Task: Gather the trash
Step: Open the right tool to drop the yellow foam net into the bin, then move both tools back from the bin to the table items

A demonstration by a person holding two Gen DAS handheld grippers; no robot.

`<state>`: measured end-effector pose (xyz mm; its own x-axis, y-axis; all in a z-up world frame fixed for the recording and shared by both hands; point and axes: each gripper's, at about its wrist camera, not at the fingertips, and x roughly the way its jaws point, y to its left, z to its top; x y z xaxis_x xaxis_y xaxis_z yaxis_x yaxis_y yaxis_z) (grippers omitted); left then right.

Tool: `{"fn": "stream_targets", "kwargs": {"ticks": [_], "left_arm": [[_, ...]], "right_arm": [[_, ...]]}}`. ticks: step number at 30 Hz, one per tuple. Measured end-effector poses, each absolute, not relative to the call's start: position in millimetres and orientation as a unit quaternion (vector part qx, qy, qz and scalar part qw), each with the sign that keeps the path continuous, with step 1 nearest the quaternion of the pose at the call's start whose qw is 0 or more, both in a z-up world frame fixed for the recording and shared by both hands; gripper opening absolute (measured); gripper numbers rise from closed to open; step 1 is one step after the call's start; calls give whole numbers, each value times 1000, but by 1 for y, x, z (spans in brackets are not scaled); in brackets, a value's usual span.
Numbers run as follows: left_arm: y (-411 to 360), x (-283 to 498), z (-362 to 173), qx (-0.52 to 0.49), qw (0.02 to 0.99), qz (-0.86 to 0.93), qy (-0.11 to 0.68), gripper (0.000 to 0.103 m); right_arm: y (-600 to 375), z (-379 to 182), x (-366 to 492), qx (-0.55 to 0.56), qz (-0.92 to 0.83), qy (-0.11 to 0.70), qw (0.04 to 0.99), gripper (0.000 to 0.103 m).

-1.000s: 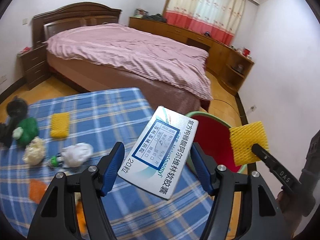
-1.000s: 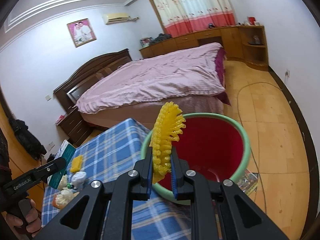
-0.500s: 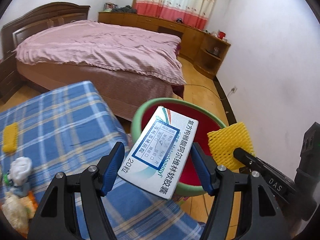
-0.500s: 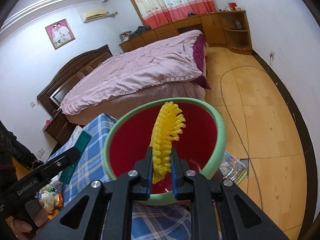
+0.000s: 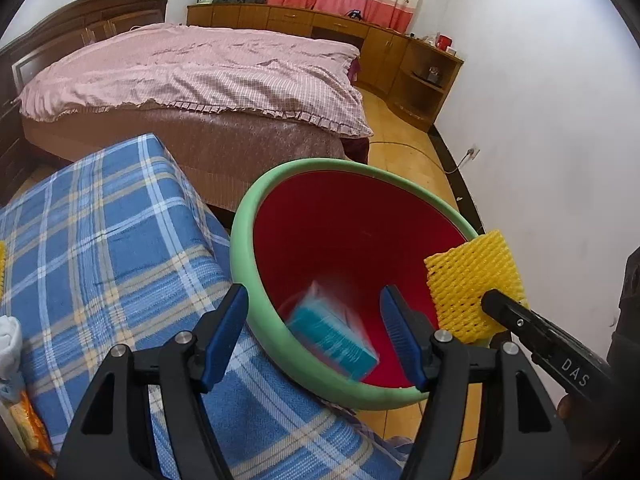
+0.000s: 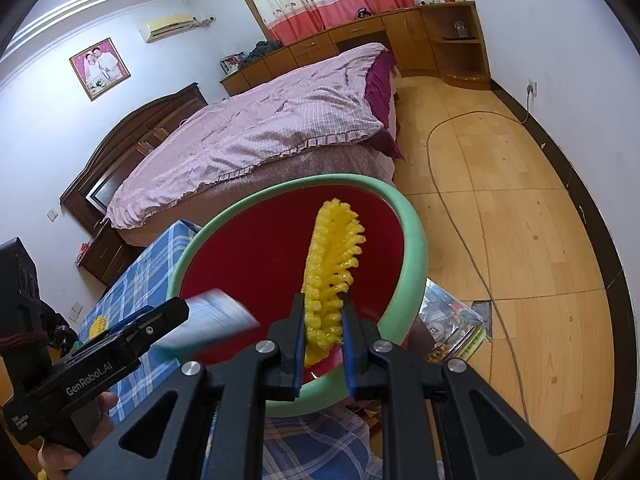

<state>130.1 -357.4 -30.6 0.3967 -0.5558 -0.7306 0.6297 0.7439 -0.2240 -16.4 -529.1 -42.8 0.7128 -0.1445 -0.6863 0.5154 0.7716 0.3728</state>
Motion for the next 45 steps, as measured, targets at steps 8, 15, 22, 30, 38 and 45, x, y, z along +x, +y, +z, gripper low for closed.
{"fn": "stream_targets", "kwargs": {"ticks": [8,15,22,30,38,45], "left_arm": [[-353,131,-28,42,838,-349,417,68],[-341,128,-22,37,842,-339,418,68],[-320,119,-12,30,850,-326,414,68],[-288,111,2,16,862,-306,404,68],[-250,107,14,2,875,-277,396,68],[-214,107,27,-10,890,-247,383,68]], "right_arm": [[-528,-45,-14,283,-183,329,882,26],[-524,-42,-14,284,-181,320,885,36],[-513,-34,-21,281,-176,312,890,39],[-495,-18,-28,276,-161,299,899,43],[-471,-6,-28,271,-139,291,907,47],[-443,4,-19,258,-115,293,914,52]]}}
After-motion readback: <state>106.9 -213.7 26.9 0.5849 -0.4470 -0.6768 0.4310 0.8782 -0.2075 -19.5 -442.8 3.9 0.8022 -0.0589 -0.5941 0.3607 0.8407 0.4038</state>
